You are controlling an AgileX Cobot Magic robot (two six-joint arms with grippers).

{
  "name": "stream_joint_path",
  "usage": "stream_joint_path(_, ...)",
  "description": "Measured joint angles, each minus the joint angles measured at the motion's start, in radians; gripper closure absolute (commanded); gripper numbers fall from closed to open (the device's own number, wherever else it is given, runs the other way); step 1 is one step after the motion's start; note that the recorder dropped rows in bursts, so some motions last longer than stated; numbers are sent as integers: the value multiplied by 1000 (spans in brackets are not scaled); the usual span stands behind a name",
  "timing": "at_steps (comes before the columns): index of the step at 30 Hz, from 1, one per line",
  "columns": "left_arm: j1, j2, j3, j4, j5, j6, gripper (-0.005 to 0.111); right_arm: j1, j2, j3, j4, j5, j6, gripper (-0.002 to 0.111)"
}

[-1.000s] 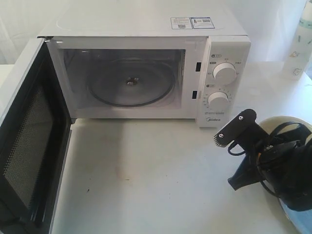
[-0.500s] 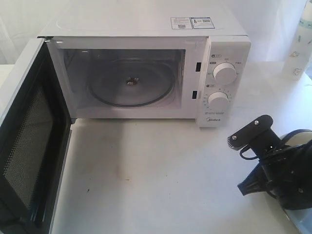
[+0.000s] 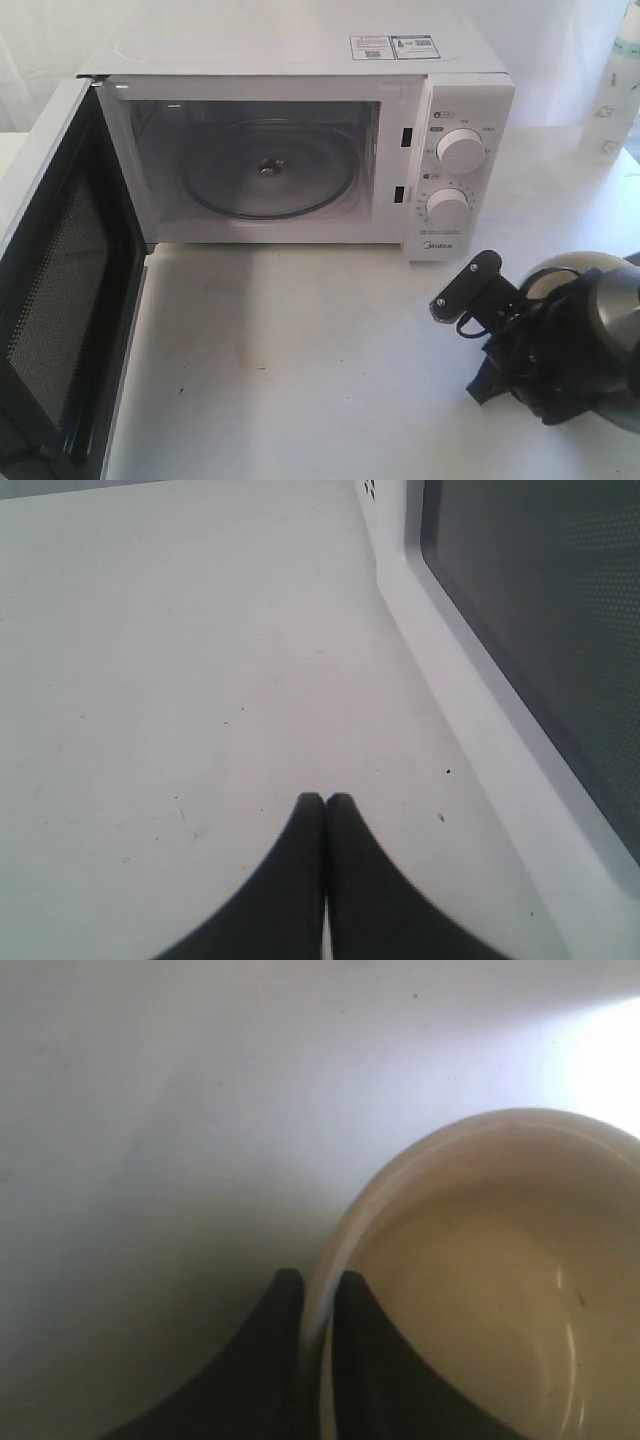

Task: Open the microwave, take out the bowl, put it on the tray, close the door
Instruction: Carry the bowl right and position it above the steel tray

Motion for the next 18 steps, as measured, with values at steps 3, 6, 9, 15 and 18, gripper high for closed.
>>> stream_joint_path(3,0,0,0,0,0,0,107,-1,27,-43,-29,6,29,108)
stream_joint_path(6,0,0,0,0,0,0,107,-1,33,-80,-61,-29,38,108)
stream_joint_path(9,0,0,0,0,0,0,107,-1,33,-108,-85,-61,42,108)
stream_joint_path(15,0,0,0,0,0,0,107,-1,27,-121,-127,-124,48,108)
stream_joint_path(18,0,0,0,0,0,0,107,1,7,-123,-129,-157,50,108)
